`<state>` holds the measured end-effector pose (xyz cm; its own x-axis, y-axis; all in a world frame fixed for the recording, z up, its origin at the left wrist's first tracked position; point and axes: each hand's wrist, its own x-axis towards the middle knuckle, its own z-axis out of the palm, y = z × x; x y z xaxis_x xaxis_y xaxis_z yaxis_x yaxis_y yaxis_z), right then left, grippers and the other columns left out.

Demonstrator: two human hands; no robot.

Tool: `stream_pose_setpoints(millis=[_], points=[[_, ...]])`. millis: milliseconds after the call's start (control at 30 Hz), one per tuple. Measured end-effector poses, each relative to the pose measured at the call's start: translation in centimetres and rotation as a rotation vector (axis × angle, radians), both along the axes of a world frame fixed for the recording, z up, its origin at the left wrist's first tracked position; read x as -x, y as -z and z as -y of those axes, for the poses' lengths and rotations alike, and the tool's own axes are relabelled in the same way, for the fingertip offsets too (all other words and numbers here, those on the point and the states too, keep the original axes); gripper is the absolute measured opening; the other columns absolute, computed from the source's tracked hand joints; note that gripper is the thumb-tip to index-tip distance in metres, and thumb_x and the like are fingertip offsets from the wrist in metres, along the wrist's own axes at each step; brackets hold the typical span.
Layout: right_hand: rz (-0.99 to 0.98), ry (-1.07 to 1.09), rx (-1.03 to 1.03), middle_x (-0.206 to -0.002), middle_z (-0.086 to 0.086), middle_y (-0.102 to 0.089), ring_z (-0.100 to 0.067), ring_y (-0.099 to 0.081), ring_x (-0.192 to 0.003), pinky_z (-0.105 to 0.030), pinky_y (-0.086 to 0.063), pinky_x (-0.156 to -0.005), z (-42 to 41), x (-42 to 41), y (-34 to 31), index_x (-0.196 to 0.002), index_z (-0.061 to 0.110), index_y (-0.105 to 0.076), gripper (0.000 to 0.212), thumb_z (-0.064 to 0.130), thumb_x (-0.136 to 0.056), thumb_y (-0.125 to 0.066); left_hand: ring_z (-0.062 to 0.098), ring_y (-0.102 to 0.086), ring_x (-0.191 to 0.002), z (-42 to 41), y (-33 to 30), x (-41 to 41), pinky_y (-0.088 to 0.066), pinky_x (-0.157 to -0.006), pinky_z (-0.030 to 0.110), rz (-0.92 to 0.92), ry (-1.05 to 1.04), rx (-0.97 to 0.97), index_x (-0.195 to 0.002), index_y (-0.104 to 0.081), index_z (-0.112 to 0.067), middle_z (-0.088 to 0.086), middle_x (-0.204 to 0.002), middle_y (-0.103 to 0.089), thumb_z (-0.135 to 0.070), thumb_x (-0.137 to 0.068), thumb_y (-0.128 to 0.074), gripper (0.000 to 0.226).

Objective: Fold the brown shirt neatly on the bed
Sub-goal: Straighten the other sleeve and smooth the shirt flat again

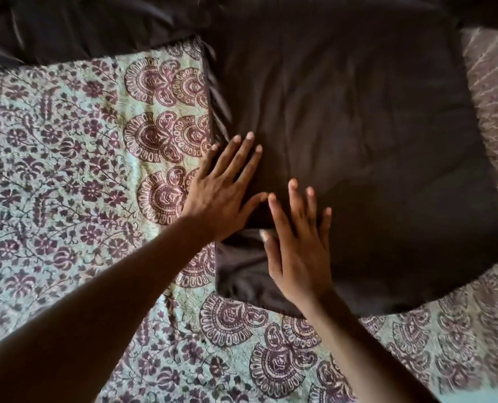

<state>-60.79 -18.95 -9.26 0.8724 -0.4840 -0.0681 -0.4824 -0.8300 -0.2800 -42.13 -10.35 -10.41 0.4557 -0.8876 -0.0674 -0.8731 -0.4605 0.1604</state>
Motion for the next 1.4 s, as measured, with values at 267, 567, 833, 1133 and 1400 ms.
stream_pose_setpoints(millis=[267, 567, 833, 1133, 1400], points=[[-0.204, 0.423, 0.105, -0.174, -0.001, 0.000, -0.029, -0.003, -0.161, -0.064, -0.015, -0.123, 2.6, 5.0, 0.4, -0.163, 0.045, -0.012, 0.070, 0.074, -0.100, -0.024, 0.018, -0.002, -0.161, -7.3, -1.5, 7.5, -0.012, -0.125, 0.059, -0.085, -0.136, -0.101, -0.165, -0.010, -0.022, -0.003, -0.174, 0.004, -0.058, -0.103, -0.031, 0.075], [-0.254, 0.346, 0.068, -0.174, -0.005, -0.002, -0.035, -0.008, -0.160, -0.065, -0.020, -0.121, -3.0, 13.6, -0.4, -0.164, 0.035, -0.018, 0.074, 0.065, -0.099, -0.037, 0.025, -0.006, -0.161, -1.5, -1.4, 4.3, -0.019, -0.127, 0.049, -0.031, -0.063, -0.031, -0.165, -0.014, -0.018, 0.005, -0.174, -0.003, -0.058, -0.102, -0.036, 0.077], [0.072, 0.030, 0.036, -0.173, -0.005, -0.011, -0.029, -0.005, -0.161, -0.058, -0.018, -0.125, 2.1, 2.5, -1.6, -0.163, 0.025, -0.026, 0.057, 0.041, -0.109, -0.035, 0.022, -0.005, -0.161, -5.0, -0.7, 9.3, -0.015, -0.127, 0.054, -0.026, -0.281, -0.067, -0.165, -0.005, -0.011, 0.005, -0.174, 0.002, -0.071, -0.098, -0.032, 0.094], [-0.053, -0.141, 0.188, -0.174, 0.005, -0.010, -0.025, -0.012, -0.160, -0.062, -0.018, -0.123, 11.4, -8.7, 1.6, -0.159, 0.051, -0.020, 0.061, 0.067, -0.101, -0.027, 0.024, -0.006, -0.161, -5.4, -1.0, 9.9, -0.014, -0.126, 0.057, -0.065, -0.341, -0.096, -0.164, -0.002, -0.009, 0.007, -0.174, 0.005, -0.072, -0.095, -0.035, 0.100], [-0.009, -0.427, 0.195, -0.174, 0.004, -0.010, -0.023, -0.012, -0.160, -0.063, -0.018, -0.122, 9.0, -13.7, 1.6, -0.160, 0.048, -0.019, 0.061, 0.062, -0.102, -0.031, 0.023, -0.003, -0.161, -5.5, -0.8, 9.6, -0.013, -0.126, 0.059, -0.087, -0.350, -0.053, -0.164, -0.005, -0.008, 0.008, -0.174, 0.003, -0.071, -0.094, -0.039, 0.100]])
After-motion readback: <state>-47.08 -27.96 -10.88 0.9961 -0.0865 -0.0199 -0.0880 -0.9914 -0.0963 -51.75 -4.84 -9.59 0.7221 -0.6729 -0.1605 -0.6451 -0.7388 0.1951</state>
